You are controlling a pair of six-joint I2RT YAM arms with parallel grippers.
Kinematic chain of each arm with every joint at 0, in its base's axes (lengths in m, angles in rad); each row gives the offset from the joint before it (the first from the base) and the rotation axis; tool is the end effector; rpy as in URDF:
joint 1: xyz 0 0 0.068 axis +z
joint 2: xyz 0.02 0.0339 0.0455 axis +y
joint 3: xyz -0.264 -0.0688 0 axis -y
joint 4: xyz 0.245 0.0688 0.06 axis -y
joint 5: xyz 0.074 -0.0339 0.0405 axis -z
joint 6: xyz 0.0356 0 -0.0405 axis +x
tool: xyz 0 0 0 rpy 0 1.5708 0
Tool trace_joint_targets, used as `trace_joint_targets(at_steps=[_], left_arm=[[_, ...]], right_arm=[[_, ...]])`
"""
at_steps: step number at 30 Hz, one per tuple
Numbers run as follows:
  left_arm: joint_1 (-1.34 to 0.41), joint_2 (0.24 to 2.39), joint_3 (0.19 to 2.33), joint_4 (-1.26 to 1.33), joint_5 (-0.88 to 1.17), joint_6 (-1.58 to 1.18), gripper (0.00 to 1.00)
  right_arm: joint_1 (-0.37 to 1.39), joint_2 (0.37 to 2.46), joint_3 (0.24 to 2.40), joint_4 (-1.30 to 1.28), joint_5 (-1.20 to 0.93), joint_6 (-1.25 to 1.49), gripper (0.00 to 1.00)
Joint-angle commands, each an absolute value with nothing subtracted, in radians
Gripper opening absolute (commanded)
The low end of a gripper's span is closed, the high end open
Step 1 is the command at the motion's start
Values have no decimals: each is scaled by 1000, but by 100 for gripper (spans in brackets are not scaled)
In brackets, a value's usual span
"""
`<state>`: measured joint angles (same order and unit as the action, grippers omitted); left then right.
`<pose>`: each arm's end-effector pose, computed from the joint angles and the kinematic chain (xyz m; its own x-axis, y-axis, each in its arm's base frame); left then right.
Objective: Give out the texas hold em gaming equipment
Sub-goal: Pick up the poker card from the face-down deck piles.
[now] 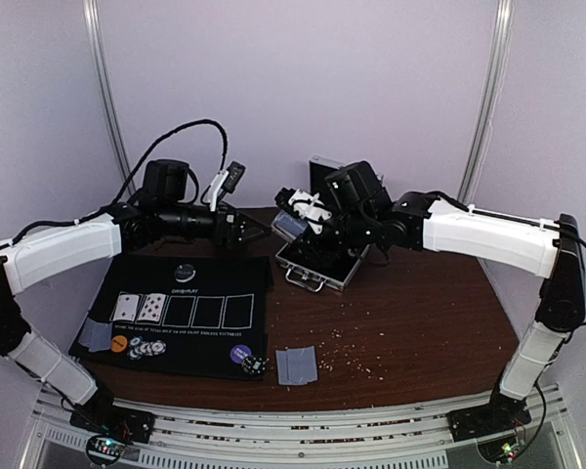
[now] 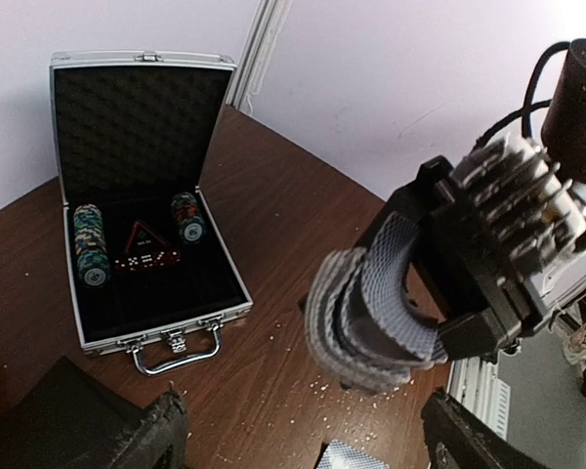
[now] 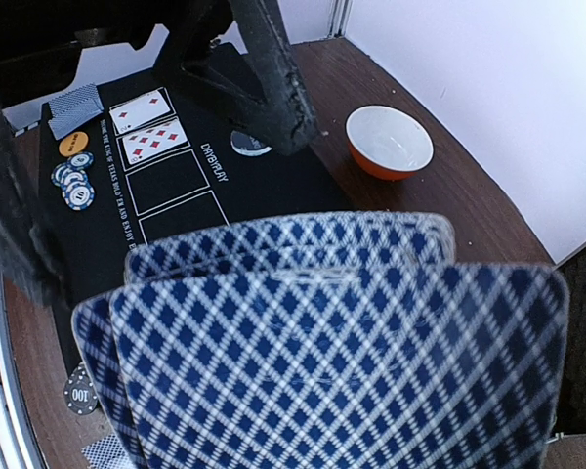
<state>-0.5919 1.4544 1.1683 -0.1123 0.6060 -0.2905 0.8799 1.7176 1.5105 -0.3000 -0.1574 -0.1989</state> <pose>0.2679 -0.2046 0.3241 -0.5646 0.0959 -0.8198 0.7646 0.4349 -0.4757 0.2545 0.3166 0.3300 -0.1357 -0.4704 -0.8720 -0.8929 0.4395 -0.0981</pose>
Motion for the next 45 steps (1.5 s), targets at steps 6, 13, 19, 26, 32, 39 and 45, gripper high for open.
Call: trace_joint_targets(at_steps=[6, 13, 19, 26, 32, 39, 45], left_arm=[[-598, 1482, 1217, 83, 709, -433, 84], [-596, 1533, 1268, 1, 651, -420, 79], [-595, 1546, 1283, -70, 635, -385, 75], [-556, 1513, 1210, 33, 684, -468, 64], [-549, 1542, 1205, 40, 790, -488, 69], [-548, 1482, 1170, 74, 808, -470, 78], [-562, 1517, 1207, -11, 696, -420, 78]], right_arm=[[891, 1754, 1546, -268, -160, -174, 44], [909, 1762, 1554, -267, -169, -175, 44], [916, 1761, 1549, -245, -184, -169, 44], [922, 1744, 1539, -221, -199, -160, 44], [924, 1751, 1547, -228, -192, -169, 44], [924, 1765, 1564, -242, -199, -181, 44], [928, 1772, 1571, -242, -210, -180, 44]])
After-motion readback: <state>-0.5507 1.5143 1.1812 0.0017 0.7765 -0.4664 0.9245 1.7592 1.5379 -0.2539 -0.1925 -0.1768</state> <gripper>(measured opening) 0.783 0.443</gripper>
